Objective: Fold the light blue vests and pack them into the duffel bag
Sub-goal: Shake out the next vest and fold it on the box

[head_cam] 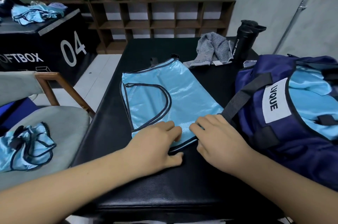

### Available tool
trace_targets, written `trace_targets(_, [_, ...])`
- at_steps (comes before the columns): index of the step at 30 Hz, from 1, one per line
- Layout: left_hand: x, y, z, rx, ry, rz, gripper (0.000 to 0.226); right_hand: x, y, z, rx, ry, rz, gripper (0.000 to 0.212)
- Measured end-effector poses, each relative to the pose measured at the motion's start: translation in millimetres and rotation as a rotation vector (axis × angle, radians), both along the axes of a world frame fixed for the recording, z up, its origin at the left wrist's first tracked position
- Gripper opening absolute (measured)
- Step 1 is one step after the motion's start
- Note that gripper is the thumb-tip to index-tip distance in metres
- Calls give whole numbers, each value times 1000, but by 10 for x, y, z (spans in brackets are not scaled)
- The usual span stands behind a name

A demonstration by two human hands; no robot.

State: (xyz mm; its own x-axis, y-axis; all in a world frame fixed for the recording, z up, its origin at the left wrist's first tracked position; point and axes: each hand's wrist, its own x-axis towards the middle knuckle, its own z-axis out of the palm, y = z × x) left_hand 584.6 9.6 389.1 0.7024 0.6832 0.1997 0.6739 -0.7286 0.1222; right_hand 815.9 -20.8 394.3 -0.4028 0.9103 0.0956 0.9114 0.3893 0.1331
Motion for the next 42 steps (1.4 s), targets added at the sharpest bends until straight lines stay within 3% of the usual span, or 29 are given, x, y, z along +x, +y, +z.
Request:
trace_targets(6, [-150,-13,-74,102,84,-34,19,8,-4,-2,20,-25,-23,17])
trace_targets(10, [-293,-24,-58,164,137,-2,24,46,25,16,14,-50,-33,20])
trace_targets(15, [-668,45,-32,9,165,66,10,133,27,-13,54,-28,-28,9])
trace_targets(20, [-936,60,82,-136,245,84,17,147,-32,-39,75,-33,9,11])
trace_targets(26, [-1060,4,112,-84,245,150,30,63,-57,-112,121,-39,102,14])
trace_targets(34, [-1155,65,47,-76,212,121,18,125,105,-182,173,7,71,28])
trace_targets(42, [-1313,102,228,-275,68,102,17,183,156,5,63,37,220,15])
